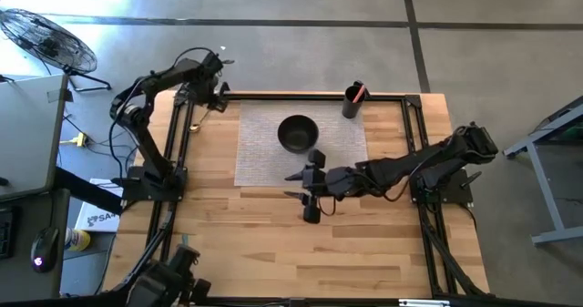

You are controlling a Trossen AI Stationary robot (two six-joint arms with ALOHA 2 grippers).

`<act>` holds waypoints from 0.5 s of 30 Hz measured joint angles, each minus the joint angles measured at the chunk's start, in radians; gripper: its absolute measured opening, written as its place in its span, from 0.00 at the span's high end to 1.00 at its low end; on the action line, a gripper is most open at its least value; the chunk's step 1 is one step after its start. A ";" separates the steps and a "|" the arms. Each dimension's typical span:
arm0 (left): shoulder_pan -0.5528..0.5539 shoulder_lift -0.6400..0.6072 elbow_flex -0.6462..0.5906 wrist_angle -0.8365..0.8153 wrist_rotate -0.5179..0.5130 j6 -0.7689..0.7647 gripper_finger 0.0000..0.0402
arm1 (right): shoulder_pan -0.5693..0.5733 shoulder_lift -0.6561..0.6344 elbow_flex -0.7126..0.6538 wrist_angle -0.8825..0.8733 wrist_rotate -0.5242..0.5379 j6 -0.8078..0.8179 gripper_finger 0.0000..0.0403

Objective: Pick & Place Utensil
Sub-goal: Put the green spoon into the black bowl

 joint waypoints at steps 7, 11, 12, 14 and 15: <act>0.011 0.039 0.048 -0.056 0.060 0.015 0.60 | 0.023 0.000 0.000 -0.006 0.025 -0.020 0.59; 0.010 0.142 0.140 -0.188 0.038 0.018 0.60 | 0.025 0.000 0.000 -0.011 0.026 -0.019 0.59; 0.008 0.168 0.165 -0.212 0.026 0.018 0.60 | 0.025 0.000 0.000 -0.011 0.026 -0.019 0.59; 0.007 0.212 0.187 -0.262 0.000 0.018 0.60 | 0.029 0.000 0.000 -0.014 0.027 -0.012 0.59; 0.007 0.229 0.190 -0.280 -0.017 0.018 0.60 | 0.032 0.000 0.000 -0.015 0.028 -0.010 0.59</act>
